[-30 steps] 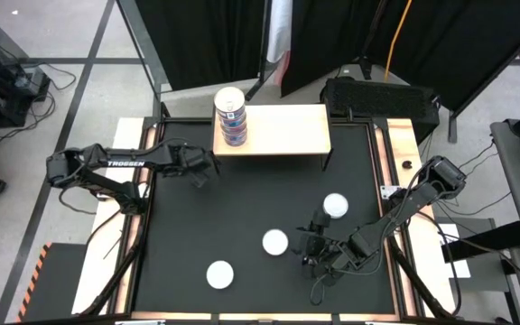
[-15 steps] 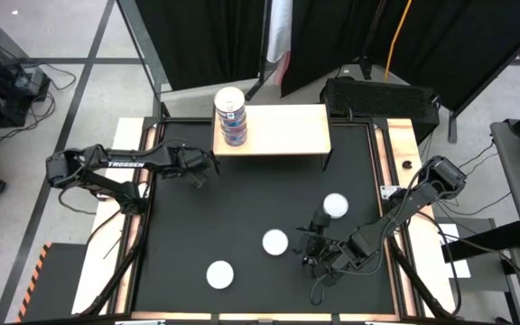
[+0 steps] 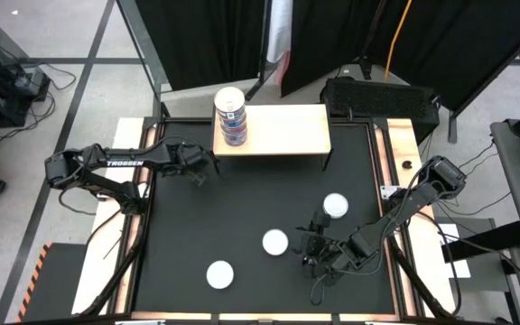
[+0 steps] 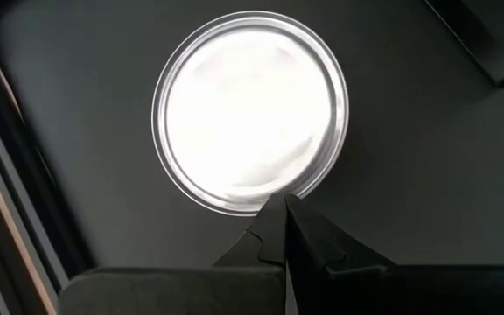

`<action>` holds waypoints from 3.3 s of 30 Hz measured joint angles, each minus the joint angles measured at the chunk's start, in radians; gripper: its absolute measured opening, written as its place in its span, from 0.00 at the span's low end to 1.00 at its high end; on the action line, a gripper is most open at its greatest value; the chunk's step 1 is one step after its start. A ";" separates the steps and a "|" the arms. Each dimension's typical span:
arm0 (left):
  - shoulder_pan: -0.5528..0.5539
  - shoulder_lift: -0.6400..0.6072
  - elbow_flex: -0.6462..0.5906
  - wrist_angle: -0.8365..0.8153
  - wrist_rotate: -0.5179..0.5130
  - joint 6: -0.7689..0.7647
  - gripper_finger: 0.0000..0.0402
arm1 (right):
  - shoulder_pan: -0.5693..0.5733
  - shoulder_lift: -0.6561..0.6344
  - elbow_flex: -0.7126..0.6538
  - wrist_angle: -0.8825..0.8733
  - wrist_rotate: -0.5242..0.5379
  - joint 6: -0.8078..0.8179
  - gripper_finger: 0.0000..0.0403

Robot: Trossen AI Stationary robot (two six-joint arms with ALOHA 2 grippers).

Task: Stack canned seafood by type on shelf
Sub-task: Put the green tuna can on the shelf

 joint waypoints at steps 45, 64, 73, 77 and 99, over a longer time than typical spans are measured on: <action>0.027 -0.015 -0.014 0.007 0.019 -0.009 0.00 | 0.000 0.000 0.000 0.000 -0.006 0.000 0.73; 0.030 0.005 -0.012 0.002 0.044 -0.010 0.00 | 0.003 0.000 0.000 0.000 -0.006 0.000 0.73; 0.030 0.008 -0.016 -0.004 0.109 -0.031 0.00 | 0.003 0.000 0.000 0.000 -0.006 0.000 0.73; 0.030 0.008 -0.016 -0.004 0.108 -0.036 0.00 | 0.003 0.000 0.000 0.000 -0.006 0.000 0.73; 0.030 0.006 -0.036 -0.020 0.059 -0.065 0.00 | 0.007 0.000 0.000 0.000 -0.030 0.004 0.73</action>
